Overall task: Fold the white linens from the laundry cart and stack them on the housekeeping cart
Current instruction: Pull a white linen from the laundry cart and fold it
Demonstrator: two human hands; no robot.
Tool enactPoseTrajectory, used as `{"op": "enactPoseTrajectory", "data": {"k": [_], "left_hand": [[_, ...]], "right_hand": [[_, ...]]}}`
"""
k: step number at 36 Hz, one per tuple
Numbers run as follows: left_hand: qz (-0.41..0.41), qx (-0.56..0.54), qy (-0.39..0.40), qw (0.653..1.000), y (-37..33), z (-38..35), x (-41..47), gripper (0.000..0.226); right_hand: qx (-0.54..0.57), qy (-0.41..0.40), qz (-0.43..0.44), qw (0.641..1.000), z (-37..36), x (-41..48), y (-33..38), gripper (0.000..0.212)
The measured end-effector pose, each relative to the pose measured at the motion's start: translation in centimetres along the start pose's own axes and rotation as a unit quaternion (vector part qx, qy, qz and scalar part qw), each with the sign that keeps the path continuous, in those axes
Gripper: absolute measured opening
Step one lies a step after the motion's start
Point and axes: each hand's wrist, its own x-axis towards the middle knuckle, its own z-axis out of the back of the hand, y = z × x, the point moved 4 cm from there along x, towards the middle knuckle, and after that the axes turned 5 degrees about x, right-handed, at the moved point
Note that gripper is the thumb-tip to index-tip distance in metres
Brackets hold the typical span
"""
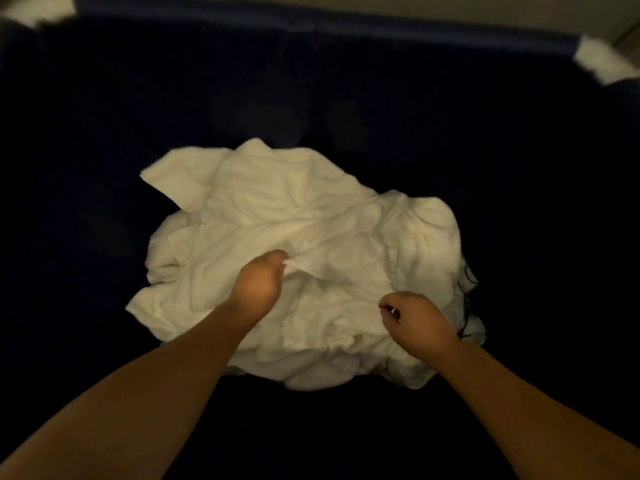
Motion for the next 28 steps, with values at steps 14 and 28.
{"op": "enactPoseTrajectory", "data": {"k": [14,28], "left_hand": [[-0.133,-0.061,-0.149,0.978,-20.8,26.0,-2.5,0.02],[-0.107,-0.043,-0.277,0.954,-35.5,36.6,-8.4,0.017]], "right_hand": [[0.035,-0.077,0.15,0.985,17.3,-7.4,19.4,0.069],[0.169,-0.177,0.265,0.933,29.9,-14.2,23.5,0.032]]}}
